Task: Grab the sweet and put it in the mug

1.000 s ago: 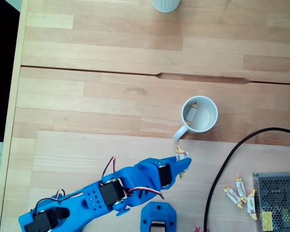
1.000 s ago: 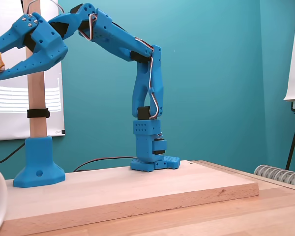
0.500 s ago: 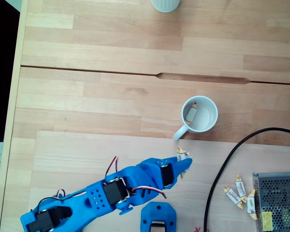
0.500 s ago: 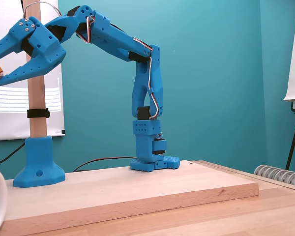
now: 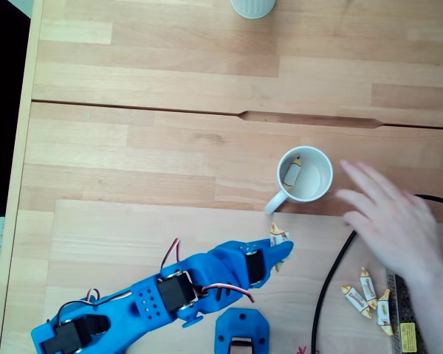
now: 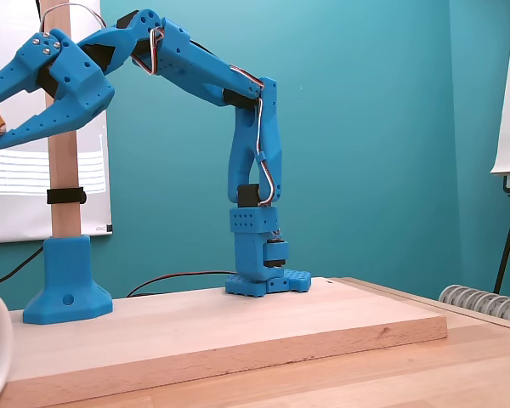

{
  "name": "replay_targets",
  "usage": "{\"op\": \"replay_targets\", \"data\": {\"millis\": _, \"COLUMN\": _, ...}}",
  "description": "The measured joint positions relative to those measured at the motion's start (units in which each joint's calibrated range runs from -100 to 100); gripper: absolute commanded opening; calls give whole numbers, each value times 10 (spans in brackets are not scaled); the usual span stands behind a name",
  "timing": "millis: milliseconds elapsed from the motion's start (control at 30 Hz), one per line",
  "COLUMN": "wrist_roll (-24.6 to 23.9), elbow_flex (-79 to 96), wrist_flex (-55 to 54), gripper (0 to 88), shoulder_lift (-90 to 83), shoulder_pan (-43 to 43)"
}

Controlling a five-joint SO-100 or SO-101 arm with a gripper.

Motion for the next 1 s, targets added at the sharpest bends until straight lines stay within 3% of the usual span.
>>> {"op": "replay_targets", "data": {"millis": 1000, "wrist_roll": 0, "elbow_flex": 16, "wrist_flex": 0, "gripper": 45, "shoulder_lift": 1, "shoulder_pan": 0}}
